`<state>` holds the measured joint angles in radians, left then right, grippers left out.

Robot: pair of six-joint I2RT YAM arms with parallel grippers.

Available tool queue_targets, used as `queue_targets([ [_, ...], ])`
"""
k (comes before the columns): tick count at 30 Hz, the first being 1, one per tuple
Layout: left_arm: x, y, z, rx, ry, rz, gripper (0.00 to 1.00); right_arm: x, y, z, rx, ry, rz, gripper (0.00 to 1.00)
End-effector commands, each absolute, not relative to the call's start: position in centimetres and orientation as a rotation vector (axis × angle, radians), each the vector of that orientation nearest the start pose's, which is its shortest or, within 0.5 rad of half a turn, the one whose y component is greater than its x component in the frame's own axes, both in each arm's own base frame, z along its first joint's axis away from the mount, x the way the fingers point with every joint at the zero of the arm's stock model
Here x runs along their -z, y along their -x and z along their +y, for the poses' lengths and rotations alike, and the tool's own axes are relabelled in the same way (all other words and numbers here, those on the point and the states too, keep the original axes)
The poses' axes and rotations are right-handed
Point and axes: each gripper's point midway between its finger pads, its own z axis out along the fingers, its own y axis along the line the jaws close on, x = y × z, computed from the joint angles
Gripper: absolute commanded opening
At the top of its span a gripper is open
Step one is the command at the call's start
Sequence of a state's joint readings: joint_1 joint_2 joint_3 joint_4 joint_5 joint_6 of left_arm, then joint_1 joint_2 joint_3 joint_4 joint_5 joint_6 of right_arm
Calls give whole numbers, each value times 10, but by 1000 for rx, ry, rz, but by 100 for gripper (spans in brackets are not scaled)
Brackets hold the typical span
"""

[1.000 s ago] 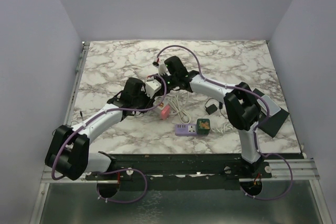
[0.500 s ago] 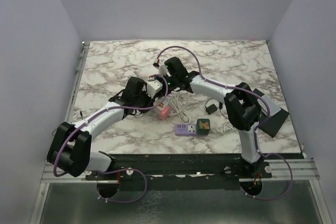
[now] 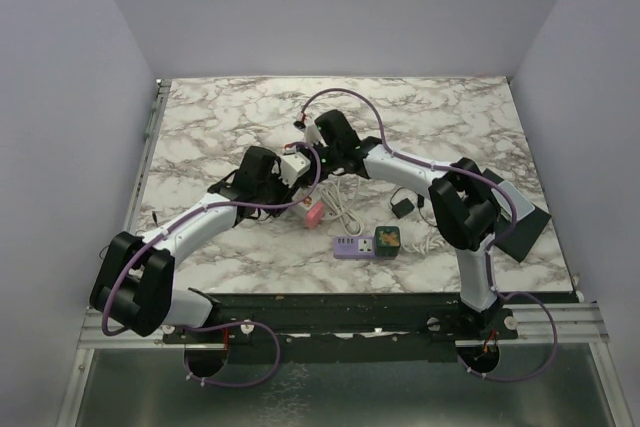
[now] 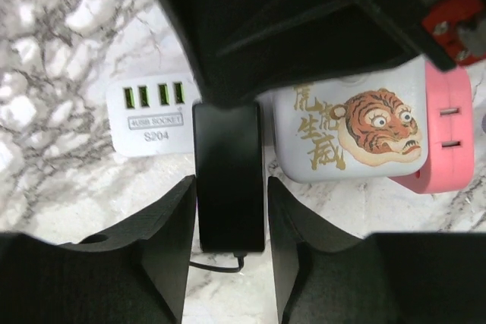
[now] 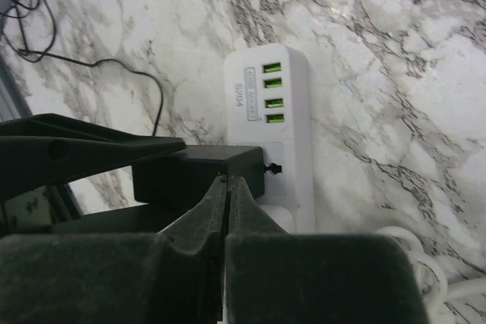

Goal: Insert the plug
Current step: Insert the plug into the socket.

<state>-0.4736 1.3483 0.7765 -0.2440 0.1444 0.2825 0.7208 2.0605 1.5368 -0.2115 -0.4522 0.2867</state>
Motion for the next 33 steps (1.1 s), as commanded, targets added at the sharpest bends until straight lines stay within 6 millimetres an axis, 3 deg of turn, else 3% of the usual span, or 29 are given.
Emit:
queue_targets([
  [1, -76, -285, -166, 287, -942, 2291, 47, -24, -318, 368, -758, 759, 2578, 1],
  [7, -99, -285, -173, 343, -907, 2282, 61, -26, -319, 368, -754, 759, 2574, 0],
  [10, -104, -282, -173, 352, -909, 2270, 62, -27, -320, 368, -755, 756, 2570, 0],
  [17, -97, -278, -168, 330, -918, 2287, 51, -35, -323, 371, -763, 747, 2549, 1],
  [21, -111, -282, -169, 337, -899, 2272, 48, -43, -327, 373, -764, 741, 2529, 1],
  [28, -140, -299, -172, 361, -863, 2236, 27, -49, -330, 376, -763, 750, 2516, 1],
  [33, -127, -298, -179, 406, -890, 2276, 23, -51, -332, 377, -763, 754, 2514, 1],
])
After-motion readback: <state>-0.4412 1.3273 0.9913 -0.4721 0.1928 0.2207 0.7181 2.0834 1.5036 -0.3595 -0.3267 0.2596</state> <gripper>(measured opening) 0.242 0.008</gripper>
